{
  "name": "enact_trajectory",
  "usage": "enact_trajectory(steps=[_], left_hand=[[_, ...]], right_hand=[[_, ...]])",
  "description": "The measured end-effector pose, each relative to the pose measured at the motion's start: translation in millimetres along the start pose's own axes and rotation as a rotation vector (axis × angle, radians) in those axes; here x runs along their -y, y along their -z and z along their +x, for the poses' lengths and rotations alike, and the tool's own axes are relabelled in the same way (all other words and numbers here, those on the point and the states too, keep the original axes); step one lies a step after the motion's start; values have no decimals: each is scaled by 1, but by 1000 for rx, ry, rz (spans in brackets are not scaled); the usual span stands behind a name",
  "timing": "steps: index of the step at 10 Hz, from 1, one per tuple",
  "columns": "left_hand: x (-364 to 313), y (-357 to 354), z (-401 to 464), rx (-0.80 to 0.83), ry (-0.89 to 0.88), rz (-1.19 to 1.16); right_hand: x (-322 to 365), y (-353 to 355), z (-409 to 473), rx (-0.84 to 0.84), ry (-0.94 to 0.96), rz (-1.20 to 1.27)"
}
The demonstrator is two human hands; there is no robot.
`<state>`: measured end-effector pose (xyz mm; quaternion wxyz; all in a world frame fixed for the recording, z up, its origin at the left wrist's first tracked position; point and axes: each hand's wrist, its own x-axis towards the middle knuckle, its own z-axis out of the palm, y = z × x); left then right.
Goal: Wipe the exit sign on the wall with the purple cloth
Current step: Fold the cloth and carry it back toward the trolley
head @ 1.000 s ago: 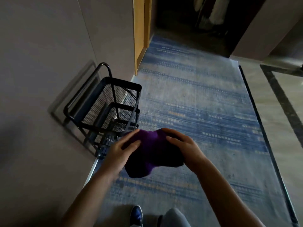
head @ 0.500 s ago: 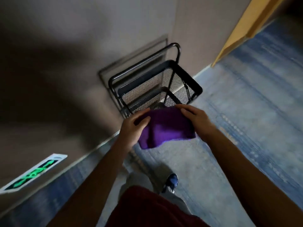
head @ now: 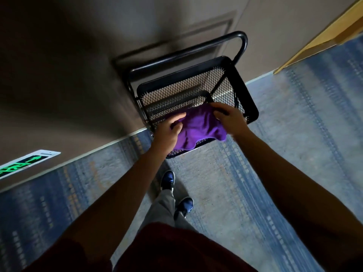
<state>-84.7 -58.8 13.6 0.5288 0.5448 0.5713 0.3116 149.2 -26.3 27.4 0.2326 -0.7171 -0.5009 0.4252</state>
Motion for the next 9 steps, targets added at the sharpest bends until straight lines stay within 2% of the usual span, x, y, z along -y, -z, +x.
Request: enact_trajectory(steps=[2, 3, 4, 5, 7, 9], left_hand=[[20, -23, 27, -171, 161, 3], [27, -32, 32, -230, 160, 132], [38, -33, 40, -234, 234, 243], [48, -32, 48, -215, 301, 359], [50, -37, 55, -206, 398, 450], [30, -34, 51, -285, 231, 701]], right_hand=[[-1, -30, 20, 5, -7, -127], [-13, -37, 32, -5, -35, -198], [-29, -39, 43, -13, -39, -300], [-35, -41, 53, -17, -54, -326], [-35, -42, 56, 31, -60, -315], [-22, -29, 50, -20, -23, -335]])
